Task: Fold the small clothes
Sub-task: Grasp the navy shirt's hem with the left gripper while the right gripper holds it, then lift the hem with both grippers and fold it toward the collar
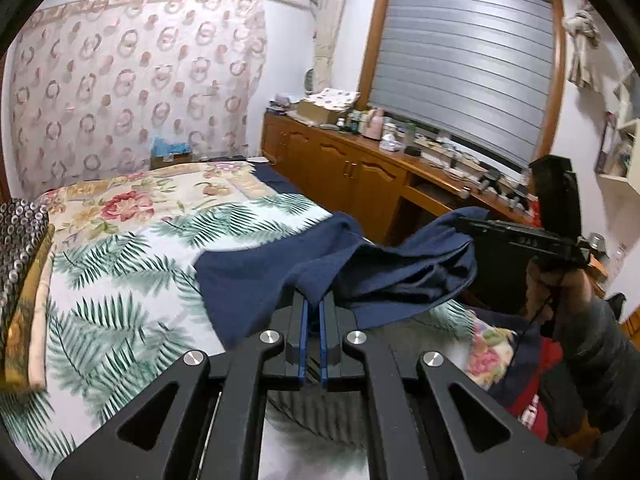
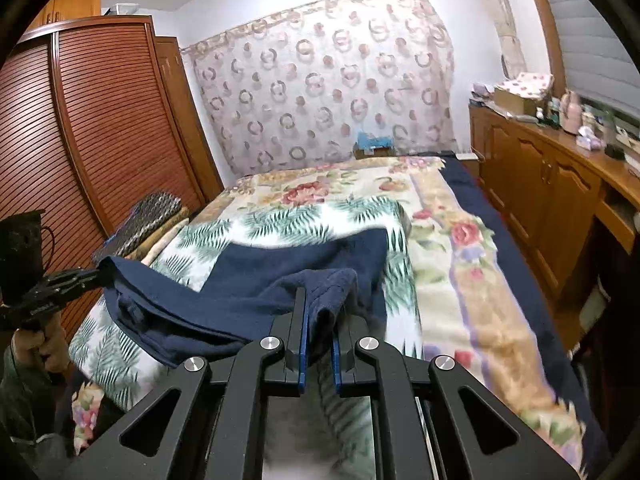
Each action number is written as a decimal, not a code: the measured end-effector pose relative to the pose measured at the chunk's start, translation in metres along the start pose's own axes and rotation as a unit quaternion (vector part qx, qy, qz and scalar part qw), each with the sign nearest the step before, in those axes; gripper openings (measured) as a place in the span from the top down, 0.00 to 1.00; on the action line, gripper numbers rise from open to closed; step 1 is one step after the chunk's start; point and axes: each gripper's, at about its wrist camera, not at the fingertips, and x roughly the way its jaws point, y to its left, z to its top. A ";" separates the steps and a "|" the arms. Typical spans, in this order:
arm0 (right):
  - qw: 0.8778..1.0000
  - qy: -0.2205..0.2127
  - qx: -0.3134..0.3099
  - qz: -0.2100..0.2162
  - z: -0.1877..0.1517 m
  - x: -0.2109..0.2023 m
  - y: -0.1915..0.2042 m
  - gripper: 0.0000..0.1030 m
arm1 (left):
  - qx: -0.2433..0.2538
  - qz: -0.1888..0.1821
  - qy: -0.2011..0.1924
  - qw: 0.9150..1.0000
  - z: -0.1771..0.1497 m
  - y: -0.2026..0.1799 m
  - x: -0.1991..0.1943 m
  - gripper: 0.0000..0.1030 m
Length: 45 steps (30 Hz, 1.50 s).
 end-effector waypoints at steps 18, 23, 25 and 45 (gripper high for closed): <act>0.998 0.061 -0.010 -0.028 0.067 0.158 -0.017 0.92 | -0.056 0.047 0.057 0.996 0.031 0.090 0.117 0.95; 0.996 0.050 -0.014 -0.068 0.075 0.178 -0.010 0.66 | -0.043 0.072 0.075 0.994 0.027 0.092 0.131 0.84; 0.995 0.043 -0.025 -0.083 0.077 0.176 -0.005 0.58 | -0.034 0.086 0.068 0.993 0.027 0.092 0.127 0.69; 0.992 0.119 -0.046 -0.016 0.049 0.208 0.012 0.47 | -0.043 0.060 0.124 0.990 0.009 0.088 0.151 0.31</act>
